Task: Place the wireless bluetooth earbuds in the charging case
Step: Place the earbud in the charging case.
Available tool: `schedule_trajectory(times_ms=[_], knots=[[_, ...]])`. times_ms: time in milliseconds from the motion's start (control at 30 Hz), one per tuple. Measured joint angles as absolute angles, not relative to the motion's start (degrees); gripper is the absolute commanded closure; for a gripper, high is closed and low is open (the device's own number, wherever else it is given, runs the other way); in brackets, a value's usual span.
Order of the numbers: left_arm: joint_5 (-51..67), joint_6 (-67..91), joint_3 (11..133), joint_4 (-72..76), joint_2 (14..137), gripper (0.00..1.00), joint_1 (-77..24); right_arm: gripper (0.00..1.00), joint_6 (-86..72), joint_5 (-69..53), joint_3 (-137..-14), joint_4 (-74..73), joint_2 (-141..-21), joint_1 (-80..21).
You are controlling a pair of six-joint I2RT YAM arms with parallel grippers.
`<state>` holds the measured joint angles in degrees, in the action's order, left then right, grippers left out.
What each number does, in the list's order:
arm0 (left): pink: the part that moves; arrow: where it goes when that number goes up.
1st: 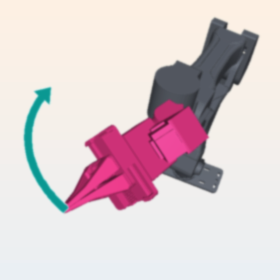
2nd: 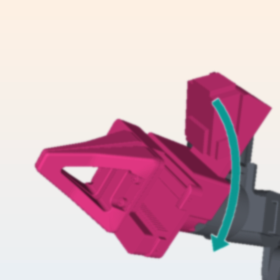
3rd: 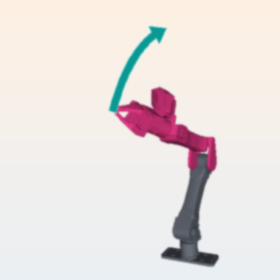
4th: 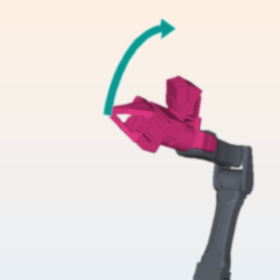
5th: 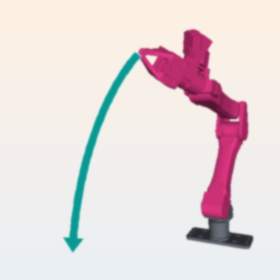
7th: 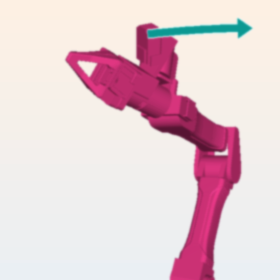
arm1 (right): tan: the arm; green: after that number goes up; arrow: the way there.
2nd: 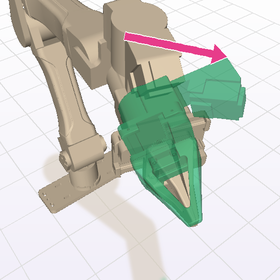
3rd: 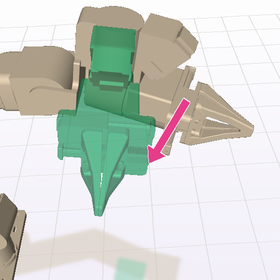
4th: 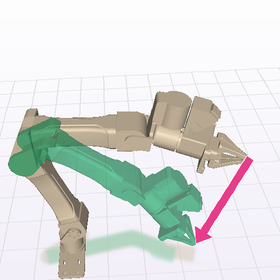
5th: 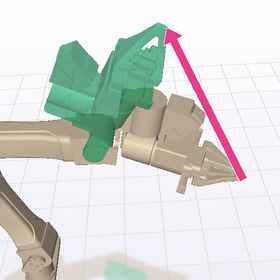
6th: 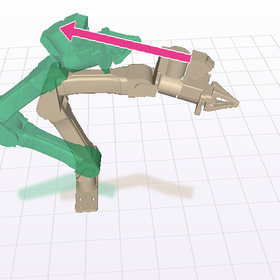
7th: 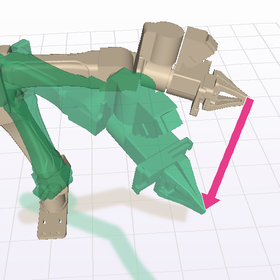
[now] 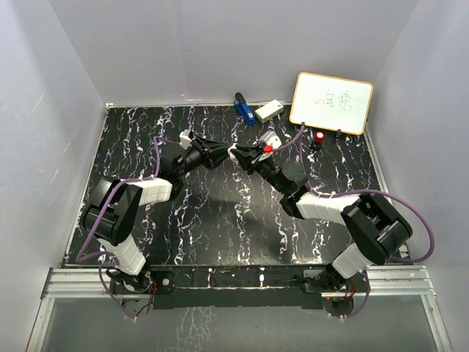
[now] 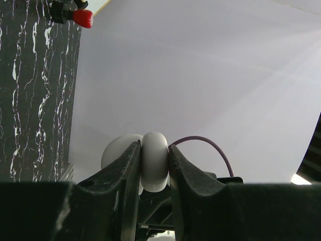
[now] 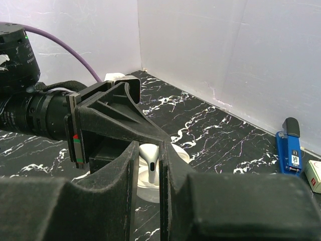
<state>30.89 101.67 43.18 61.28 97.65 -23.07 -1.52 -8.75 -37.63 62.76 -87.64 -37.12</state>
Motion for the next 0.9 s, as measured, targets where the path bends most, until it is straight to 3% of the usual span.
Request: schedule_trajectory(times_ms=[900], knots=[[30.9,102.1,43.2,61.3,97.0,1.0,-23.1,1.0,-1.5,-8.7,-37.6,62.8,-87.6,-37.0]])
